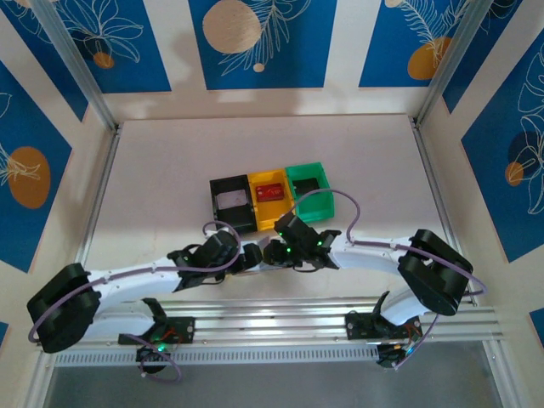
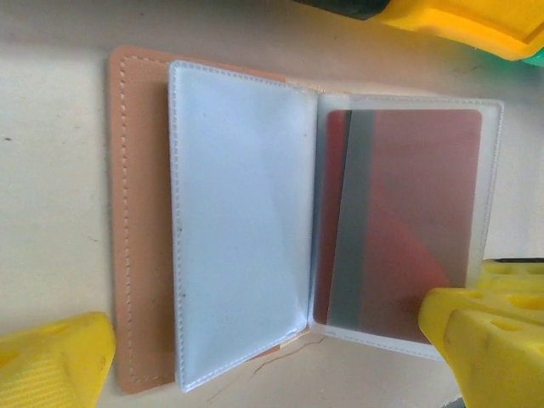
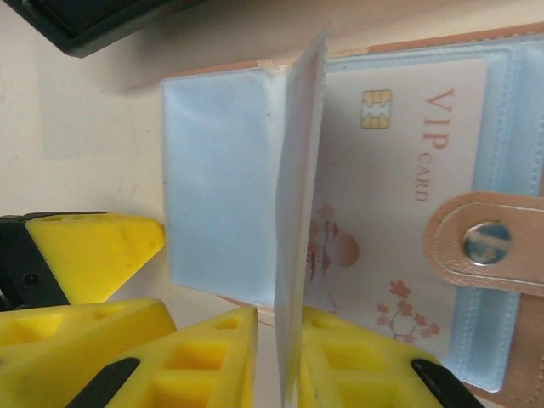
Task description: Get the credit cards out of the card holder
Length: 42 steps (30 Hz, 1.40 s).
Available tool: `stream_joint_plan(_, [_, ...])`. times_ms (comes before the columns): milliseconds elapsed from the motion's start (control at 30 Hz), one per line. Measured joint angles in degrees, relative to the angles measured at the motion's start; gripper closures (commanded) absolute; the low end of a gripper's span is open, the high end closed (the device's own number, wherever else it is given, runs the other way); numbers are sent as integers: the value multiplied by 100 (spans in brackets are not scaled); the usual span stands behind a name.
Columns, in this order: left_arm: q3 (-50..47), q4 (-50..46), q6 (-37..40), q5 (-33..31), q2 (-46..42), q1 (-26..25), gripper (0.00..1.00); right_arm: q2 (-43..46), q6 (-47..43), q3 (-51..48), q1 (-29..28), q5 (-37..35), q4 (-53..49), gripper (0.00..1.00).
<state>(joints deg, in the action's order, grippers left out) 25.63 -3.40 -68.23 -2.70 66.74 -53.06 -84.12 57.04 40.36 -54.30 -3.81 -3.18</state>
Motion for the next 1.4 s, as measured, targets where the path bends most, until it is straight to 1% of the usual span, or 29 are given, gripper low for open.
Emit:
stream_joint_plan(233, [-2,-520,129,-146,-605,92,1,-13,-22,138,-70,114,114,73])
stream_joint_plan(500, [-9,-1069,297,-229,-1311,348,1,-199,-59,389,-166,260,273,72])
stream_joint_plan(900, [-9,-1685,455,-256,-1891,575,1,-457,-61,562,-267,474,442,72])
stream_joint_plan(1133, [15,-1906,603,-293,-1786,581,1,-444,-101,551,-140,588,507,72])
stream_joint_plan(1267, [258,-2197,822,-306,-1429,581,1,-251,-144,407,63,601,485,72])
stream_joint_plan(1400, [525,-2284,1027,-293,-1040,581,1,-116,-229,350,236,625,389,72])
